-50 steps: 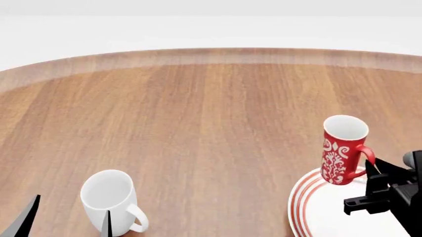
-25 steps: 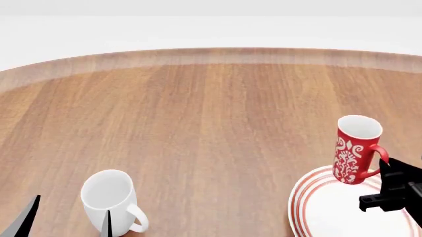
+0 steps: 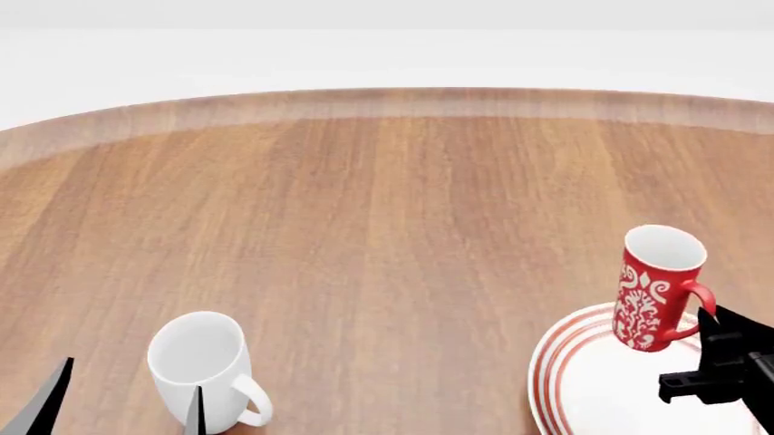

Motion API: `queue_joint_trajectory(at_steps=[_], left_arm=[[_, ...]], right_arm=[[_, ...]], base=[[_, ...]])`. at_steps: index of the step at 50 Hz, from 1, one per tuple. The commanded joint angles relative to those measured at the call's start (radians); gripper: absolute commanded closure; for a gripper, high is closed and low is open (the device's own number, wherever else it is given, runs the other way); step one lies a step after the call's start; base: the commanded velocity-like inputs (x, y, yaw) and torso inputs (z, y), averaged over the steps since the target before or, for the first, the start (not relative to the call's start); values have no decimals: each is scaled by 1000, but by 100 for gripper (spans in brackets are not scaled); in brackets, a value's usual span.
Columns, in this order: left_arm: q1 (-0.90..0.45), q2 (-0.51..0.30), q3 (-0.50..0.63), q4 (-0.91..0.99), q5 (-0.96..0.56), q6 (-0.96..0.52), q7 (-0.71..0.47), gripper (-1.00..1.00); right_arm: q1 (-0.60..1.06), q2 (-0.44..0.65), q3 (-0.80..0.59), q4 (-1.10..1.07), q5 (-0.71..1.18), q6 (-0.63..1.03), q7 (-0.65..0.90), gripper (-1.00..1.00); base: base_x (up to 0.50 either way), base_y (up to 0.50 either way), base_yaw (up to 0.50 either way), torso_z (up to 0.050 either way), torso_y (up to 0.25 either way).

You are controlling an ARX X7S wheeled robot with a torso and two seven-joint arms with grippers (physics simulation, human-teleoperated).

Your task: Pick up the red mug and put it on the plate

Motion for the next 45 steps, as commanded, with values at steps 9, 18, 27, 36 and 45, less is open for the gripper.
queue_joint_trajectory(at_steps=[9, 18, 27, 36, 45], left_arm=[[-1, -2, 3, 0, 0, 1, -4, -100], [-1, -2, 4, 0, 2, 0, -7, -100], [-2, -3, 6, -1, 2, 1, -8, -100], [-1, -4, 3, 3, 13, -8, -17, -100], [-3, -3, 4, -2, 13, 4, -20, -100]], right_arm=[[-24, -10, 136, 0, -70, -114, 57, 100], [-42, -14, 162, 0, -71, -171, 56, 100], [-68, -17, 157, 0, -83, -212, 72, 100], [-78, -14, 150, 0, -83, -213, 82, 100], [-84, -13, 139, 0, -85, -229, 95, 100]], base=[[0, 0, 0, 0, 1], [0, 0, 0, 1, 0], [0, 0, 0, 0, 0], [0, 0, 0, 0, 0], [0, 0, 0, 0, 1]])
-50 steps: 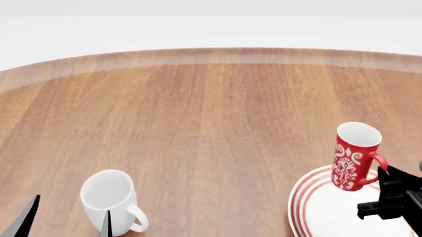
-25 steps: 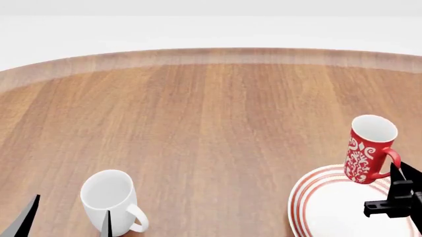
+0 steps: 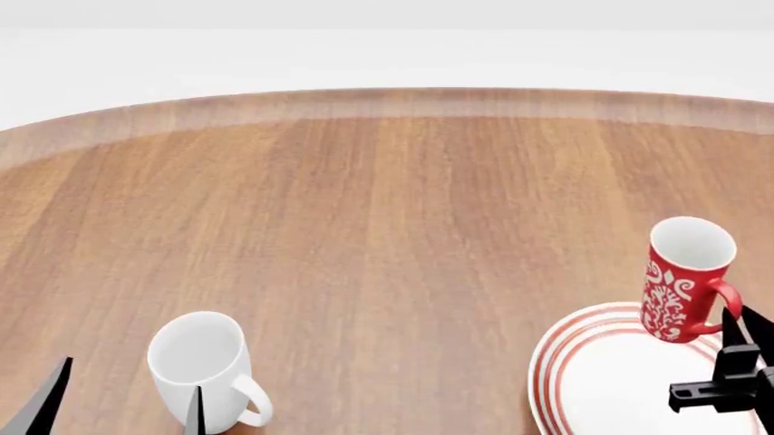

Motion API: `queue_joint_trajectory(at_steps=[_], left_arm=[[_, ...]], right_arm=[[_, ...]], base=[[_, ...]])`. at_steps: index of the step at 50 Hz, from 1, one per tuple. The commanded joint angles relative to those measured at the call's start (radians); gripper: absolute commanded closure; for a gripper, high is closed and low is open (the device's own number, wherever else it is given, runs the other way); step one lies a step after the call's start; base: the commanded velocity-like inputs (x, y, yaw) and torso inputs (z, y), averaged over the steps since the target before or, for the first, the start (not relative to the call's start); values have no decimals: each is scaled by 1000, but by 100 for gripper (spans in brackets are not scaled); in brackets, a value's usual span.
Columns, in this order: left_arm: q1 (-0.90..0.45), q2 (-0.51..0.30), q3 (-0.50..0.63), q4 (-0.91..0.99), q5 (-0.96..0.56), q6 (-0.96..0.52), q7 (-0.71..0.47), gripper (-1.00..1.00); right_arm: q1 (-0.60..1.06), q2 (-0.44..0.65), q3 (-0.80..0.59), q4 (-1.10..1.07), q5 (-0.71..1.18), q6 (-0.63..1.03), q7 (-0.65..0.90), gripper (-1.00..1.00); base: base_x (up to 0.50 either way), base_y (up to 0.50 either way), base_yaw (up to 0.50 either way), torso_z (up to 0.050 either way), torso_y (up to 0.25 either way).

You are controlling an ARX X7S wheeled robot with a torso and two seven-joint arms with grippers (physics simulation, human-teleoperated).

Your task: Pick up the red mug and put it on the plate

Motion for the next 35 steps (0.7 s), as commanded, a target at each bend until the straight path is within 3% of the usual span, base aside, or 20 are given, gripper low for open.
queue_joint_trajectory(at_steps=[1, 14, 35], left_arm=[[-1, 0, -1, -3, 7, 6, -8, -100], [-2, 2, -18, -6, 79, 11, -50, -100], [-5, 2, -13, -12, 69, 22, -55, -100]], right_arm=[[-6, 2, 7, 0, 2, -24, 16, 100], [-11, 1, -9, 0, 4, -27, 19, 100], [-11, -5, -9, 0, 6, -15, 10, 100]], base=[[0, 0, 0, 0, 0], [0, 0, 0, 0, 0], [0, 0, 0, 0, -115]])
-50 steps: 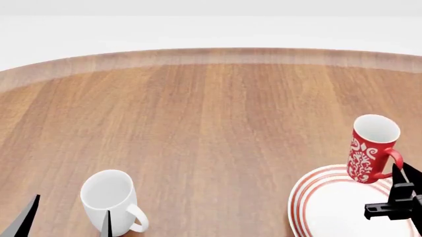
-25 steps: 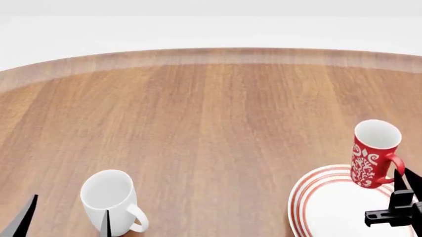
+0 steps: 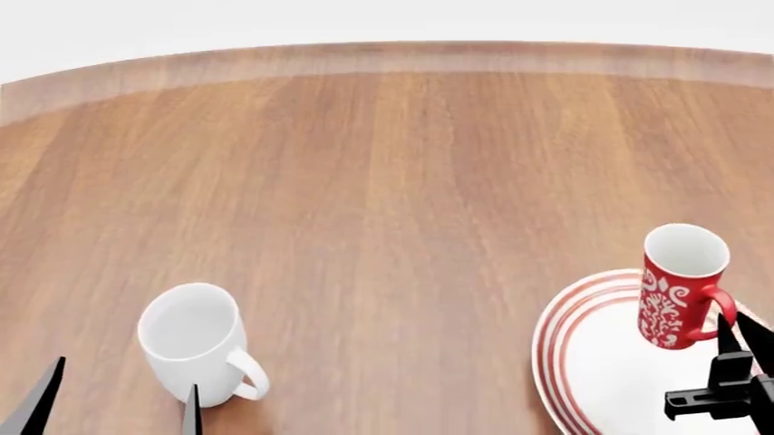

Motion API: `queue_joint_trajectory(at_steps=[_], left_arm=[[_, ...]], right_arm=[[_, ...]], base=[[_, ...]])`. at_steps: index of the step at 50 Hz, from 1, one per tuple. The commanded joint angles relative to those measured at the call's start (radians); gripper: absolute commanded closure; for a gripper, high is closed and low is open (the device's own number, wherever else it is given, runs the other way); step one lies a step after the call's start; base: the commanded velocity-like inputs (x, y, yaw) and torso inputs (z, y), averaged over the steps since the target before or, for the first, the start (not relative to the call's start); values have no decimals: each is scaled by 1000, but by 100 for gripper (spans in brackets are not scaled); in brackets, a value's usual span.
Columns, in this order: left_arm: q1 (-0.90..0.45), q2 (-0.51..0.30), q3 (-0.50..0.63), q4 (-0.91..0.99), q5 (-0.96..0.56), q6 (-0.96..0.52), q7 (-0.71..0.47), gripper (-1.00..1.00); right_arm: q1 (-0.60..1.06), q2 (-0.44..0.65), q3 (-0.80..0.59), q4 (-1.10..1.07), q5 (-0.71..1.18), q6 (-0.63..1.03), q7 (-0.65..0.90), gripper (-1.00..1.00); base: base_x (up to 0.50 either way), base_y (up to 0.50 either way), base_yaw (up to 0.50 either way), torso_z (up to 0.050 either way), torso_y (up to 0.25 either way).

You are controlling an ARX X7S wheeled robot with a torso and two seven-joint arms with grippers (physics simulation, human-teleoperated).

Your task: Pick up the red mug and put it on the plate

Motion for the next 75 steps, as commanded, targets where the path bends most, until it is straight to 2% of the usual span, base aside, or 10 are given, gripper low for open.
queue_joint_trajectory(at_steps=[1, 25, 75], left_arm=[[-1, 0, -2, -2, 11, 3, -11, -100], [-4, -3, 8, -5, -4, 10, -11, -100], [-8, -6, 19, -9, -19, 17, -20, -100]], right_arm=[[4, -3, 14, 0, 5, 4, -2, 100], [1, -2, 17, 0, 6, 4, -5, 100], [-17, -2, -10, 0, 5, 40, 3, 100]], base=[[0, 0, 0, 0, -90], [0, 0, 0, 0, -82], [0, 0, 0, 0, 0]])
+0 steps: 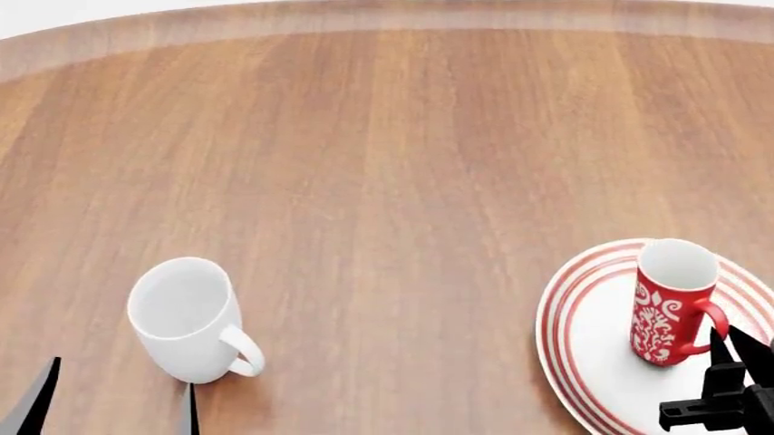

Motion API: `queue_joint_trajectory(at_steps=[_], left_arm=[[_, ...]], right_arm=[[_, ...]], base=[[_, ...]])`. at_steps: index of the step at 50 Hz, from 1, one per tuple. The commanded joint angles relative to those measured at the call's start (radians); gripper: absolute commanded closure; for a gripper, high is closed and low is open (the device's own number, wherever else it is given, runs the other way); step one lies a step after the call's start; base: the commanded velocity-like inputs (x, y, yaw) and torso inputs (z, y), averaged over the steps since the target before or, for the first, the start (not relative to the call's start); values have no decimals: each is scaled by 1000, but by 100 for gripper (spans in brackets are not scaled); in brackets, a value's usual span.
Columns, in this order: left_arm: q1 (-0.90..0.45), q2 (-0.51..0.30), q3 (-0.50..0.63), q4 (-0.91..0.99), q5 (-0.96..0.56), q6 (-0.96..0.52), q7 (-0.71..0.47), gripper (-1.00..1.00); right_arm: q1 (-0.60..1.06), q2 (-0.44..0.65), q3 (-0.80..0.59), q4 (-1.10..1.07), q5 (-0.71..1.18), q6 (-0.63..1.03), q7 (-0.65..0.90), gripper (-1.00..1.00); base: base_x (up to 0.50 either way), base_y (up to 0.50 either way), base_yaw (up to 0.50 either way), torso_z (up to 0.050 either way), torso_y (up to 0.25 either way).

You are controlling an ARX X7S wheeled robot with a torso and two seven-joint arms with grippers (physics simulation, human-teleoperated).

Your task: Pick up the red mug and put it on the plate

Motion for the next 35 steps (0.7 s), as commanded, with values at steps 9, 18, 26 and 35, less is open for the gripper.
queue_joint_trajectory(at_steps=[9, 18, 26, 35], left_arm=[[-2, -2, 4, 0, 0, 0, -3, -100], [-4, -5, 12, -1, -7, 1, 3, -100], [-4, -6, 13, 0, -9, 0, 2, -100], [-3, -5, 12, 1, -10, -2, -4, -100]], right_arm=[[-8, 0, 2, 4, -5, 5, 5, -100], [-25, -1, 6, 4, -3, 16, 9, -100], [-28, 3, 15, 4, -2, 23, 16, -100], [-7, 6, 19, 4, 5, -39, -51, -100]], base=[[0, 0, 0, 0, 0], [0, 0, 0, 0, 0], [0, 0, 0, 0, 0], [0, 0, 0, 0, 0]])
